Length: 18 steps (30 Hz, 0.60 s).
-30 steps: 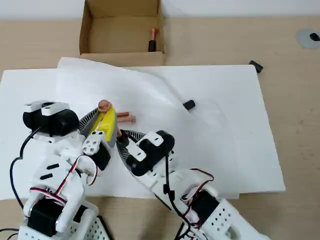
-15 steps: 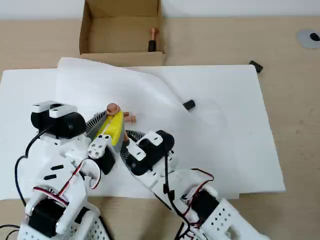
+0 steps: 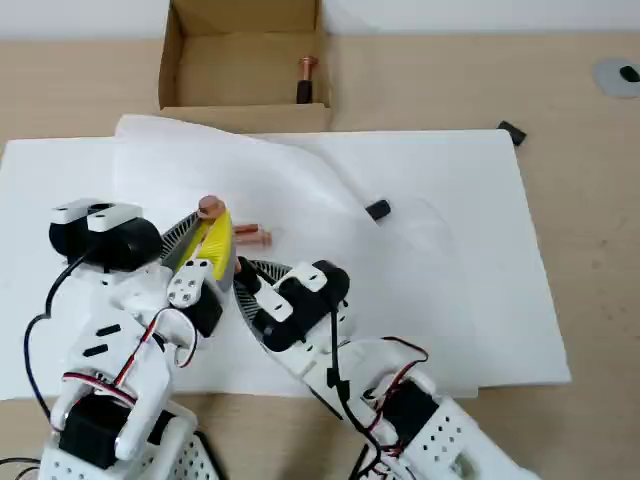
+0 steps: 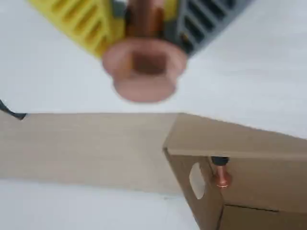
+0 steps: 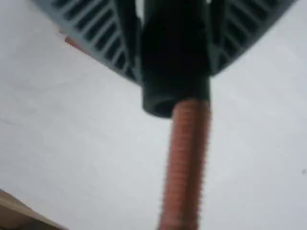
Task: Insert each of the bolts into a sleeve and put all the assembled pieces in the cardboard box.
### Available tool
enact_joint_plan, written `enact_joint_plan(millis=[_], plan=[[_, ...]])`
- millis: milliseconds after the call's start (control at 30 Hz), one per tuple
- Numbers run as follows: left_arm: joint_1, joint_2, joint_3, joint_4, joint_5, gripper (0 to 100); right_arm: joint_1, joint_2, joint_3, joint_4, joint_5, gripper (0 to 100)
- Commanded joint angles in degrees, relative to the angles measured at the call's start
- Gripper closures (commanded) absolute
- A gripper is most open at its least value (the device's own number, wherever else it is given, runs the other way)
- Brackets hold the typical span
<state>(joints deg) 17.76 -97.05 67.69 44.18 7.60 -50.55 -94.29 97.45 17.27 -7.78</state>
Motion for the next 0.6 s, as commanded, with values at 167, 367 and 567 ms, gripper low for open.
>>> enact_joint_plan(millis=[167,367,567], plan=[[-0.4,-0.4,-0.4,-1.3,-0.4,99,-0.6,-0.5,0.0,0.0,-0.5,98.9],[-0.4,-0.4,-0.4,-1.8,-0.3,99,-0.6,-0.5,0.0,0.0,-0.5,98.9],[-0.7,-0.4,4.0,-7.9,-0.3,99,-0.6,-0.5,0.0,0.0,-0.5,98.9]])
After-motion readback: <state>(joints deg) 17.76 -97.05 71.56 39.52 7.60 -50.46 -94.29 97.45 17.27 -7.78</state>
